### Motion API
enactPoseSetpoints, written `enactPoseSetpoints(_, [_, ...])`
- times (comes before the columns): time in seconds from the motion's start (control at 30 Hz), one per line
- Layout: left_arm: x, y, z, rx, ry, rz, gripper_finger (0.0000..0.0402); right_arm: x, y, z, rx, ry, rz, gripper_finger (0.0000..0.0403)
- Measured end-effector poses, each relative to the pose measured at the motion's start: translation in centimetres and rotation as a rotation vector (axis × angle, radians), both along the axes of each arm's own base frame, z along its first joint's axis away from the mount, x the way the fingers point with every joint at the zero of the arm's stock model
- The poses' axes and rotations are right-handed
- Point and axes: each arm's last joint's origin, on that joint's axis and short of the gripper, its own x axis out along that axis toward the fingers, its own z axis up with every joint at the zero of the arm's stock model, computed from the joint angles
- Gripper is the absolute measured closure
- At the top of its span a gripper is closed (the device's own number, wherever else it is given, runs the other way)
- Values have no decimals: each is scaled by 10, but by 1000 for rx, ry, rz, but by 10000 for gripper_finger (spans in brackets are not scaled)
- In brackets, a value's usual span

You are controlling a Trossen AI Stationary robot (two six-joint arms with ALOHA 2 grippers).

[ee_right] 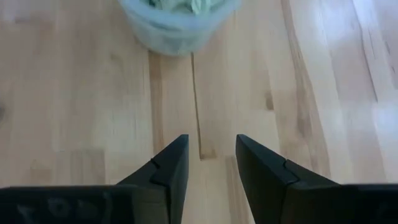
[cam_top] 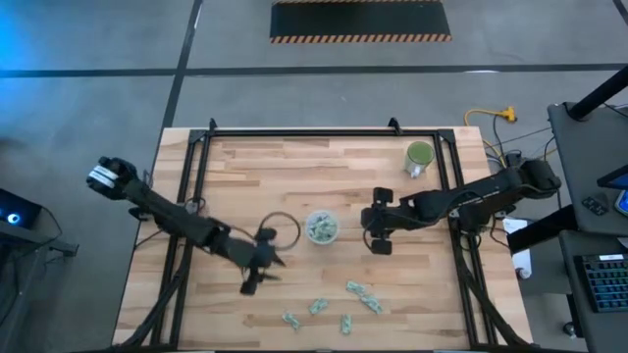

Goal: Pick and place Stevia / Truvia into bins
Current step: Put the light green stevia packet into the transparent container

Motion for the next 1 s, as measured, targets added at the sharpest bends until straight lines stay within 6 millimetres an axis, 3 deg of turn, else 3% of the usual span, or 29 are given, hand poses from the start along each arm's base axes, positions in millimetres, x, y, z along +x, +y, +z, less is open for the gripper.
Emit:
enactPoseSetpoints(0.17, [9, -33, -14, -52, -75, -116, 233, -13, -3, -2, 3, -15, -1, 282])
enactPoseSetpoints(0.3, [15, -48, -35, -74, -60, -177, 233, -16, -3, 0, 13, -51, 1, 280])
enactPoseSetpoints(0.53, [24, -58, -63, -118, 35, -169, 233, -17, -2, 4, 23, -81, 5, 288])
enactPoseSetpoints(1.0, [32, -81, -93, -116, -42, -256, 233, -16, -2, 2, 37, -75, -6, 291])
